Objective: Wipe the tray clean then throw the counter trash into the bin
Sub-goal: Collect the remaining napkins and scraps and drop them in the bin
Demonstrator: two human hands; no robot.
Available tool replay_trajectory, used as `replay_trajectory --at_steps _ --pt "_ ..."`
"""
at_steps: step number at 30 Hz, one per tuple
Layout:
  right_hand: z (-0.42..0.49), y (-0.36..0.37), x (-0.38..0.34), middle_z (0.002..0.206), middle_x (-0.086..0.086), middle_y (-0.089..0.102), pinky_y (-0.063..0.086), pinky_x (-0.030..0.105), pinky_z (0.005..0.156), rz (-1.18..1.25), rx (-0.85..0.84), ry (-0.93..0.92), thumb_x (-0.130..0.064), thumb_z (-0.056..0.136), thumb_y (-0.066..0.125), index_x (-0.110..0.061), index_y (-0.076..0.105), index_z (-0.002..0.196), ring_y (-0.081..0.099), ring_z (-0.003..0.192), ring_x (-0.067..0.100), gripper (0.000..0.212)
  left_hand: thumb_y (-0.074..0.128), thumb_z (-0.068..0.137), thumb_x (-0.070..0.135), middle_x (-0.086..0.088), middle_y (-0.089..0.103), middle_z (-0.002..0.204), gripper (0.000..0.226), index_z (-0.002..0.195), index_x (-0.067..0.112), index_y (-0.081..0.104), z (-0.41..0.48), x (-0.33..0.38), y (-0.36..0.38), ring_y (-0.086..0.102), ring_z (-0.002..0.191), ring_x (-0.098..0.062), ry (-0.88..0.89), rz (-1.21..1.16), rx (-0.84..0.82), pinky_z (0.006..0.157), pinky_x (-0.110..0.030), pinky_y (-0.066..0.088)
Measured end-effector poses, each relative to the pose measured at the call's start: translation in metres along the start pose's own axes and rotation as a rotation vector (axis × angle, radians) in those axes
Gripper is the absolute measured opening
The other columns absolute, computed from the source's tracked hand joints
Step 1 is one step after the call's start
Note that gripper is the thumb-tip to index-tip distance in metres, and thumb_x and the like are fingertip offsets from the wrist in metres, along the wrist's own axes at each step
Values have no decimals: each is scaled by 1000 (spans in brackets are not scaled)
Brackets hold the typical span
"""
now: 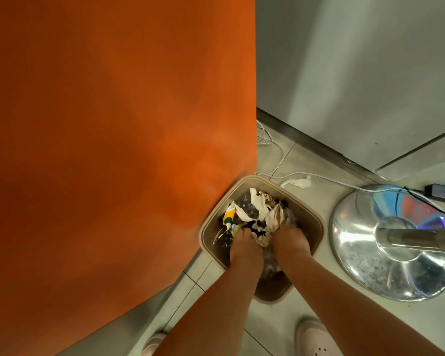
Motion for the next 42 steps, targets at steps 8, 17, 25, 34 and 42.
replay_trajectory --at_steps 8,17,25,34,42 --pt "-23 -35 14 140 19 36 48 35 96 219 -5 -32 -15 94 44 -4 46 130 49 116 27 37 51 84 -7 -19 45 126 48 130 2 42 -46 -17 -38 47 113 -31 143 -319 171 93 -39 43" --pt "-113 -111 14 139 9 39 47 35 95 295 -25 -55 -50 75 66 -24 32 137 50 120 25 75 59 84 10 -3 57 116 26 108 18 66 -151 -64 -109 53 111 -22 -40 -875 400 92 -38 46" --pt "-258 -264 -10 123 4 59 49 32 84 644 239 -217 -34 89 55 -25 51 131 61 105 24 43 61 87 19 3 54 97 17 103 20 68 -317 -118 -216 54 93 -15 -301 -1217 662 70 -22 33" --pt "-479 -430 -34 73 -7 71 52 33 74 688 303 -693 -31 85 63 -31 68 82 66 74 11 6 67 84 21 18 68 82 18 79 38 65 -577 -166 -328 61 82 7 -440 -1503 1064 76 -10 45" --pt "-614 -564 -130 76 -4 68 52 38 74 809 412 -1031 -41 81 66 -39 64 90 67 74 15 10 65 85 27 22 68 83 8 81 32 70 -771 -259 -330 60 76 1 -749 -1465 1445 60 -10 44"
Point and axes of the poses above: each hand's wrist, its own z-axis towards the middle knuckle, its own y-axis out of the palm, x = y × z, the point moved 4 cm from there along z, towards the middle knuckle
